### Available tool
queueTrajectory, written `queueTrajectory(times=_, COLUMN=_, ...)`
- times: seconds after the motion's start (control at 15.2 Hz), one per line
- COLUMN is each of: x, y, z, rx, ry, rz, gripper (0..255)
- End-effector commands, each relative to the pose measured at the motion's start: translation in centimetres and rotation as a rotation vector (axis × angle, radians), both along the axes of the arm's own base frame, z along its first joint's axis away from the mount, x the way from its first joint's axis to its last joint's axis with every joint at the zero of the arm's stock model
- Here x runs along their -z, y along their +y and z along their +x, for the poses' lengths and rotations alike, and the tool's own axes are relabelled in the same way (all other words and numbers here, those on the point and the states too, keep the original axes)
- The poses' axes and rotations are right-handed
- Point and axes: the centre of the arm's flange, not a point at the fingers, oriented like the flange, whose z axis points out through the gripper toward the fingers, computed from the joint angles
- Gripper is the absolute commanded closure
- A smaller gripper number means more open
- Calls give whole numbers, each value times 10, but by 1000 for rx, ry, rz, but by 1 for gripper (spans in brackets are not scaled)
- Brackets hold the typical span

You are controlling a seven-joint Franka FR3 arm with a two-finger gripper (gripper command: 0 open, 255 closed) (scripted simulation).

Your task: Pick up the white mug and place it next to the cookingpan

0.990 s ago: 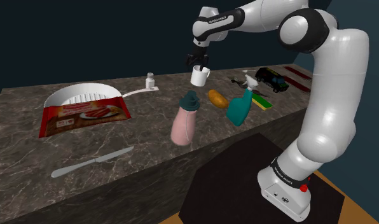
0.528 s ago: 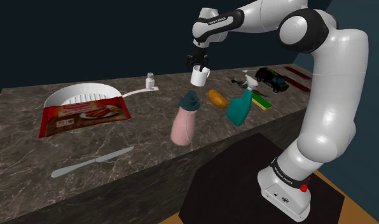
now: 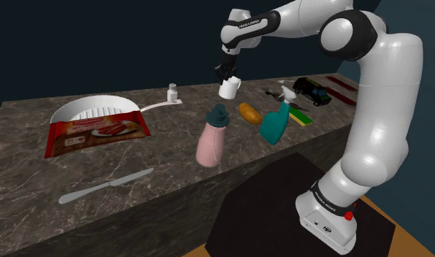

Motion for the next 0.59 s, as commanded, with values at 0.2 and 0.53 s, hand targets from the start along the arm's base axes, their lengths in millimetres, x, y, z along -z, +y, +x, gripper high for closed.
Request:
queueTrajectory(times=0.2, x=-10, y=0, z=0, rx=0, ry=0, rz=0, gripper=255)
queueTrajectory(times=0.53, x=-37, y=0, z=0, rx=0, ry=0, rz=0, gripper=255)
